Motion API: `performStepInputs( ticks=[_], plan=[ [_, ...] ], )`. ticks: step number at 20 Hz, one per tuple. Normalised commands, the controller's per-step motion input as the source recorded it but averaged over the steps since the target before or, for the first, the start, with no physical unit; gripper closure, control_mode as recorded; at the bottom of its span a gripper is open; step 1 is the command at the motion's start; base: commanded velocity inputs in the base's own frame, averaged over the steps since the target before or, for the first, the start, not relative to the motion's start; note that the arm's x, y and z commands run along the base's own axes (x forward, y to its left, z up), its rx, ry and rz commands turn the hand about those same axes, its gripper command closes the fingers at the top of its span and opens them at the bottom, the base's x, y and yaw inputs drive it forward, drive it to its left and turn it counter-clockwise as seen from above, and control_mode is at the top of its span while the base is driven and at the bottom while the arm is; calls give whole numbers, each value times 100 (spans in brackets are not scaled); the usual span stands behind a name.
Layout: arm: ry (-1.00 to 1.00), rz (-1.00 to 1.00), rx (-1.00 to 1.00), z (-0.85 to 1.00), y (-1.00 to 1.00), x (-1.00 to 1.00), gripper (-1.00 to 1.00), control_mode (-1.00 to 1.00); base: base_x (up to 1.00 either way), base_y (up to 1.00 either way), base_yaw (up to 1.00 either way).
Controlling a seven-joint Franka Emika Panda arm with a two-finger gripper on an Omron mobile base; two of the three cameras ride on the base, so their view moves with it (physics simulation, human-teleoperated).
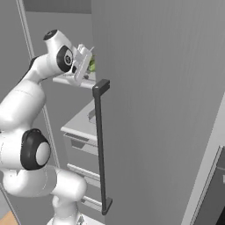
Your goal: Take the meat container that has the chicken drumstick and place it on the second highest rack of the freezer. Then take the vegetable container that has the corn and lime and place it on the highest rack of the freezer.
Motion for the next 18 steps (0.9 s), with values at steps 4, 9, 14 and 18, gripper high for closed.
performStepInputs(
  ticks=[4, 9, 14, 18],
  plan=[
    [11, 0, 0, -7, -23, 54, 100, -100, 0, 0, 0],
    [4, 0, 0, -20, -20, 38, 100, -100, 0, 0, 0],
    [0, 0, 0, -19, -10, 8, 100, -100, 0, 0, 0],
    [0, 0, 0, 0, 0, 0, 100, -100, 0, 0, 0]
  ],
)
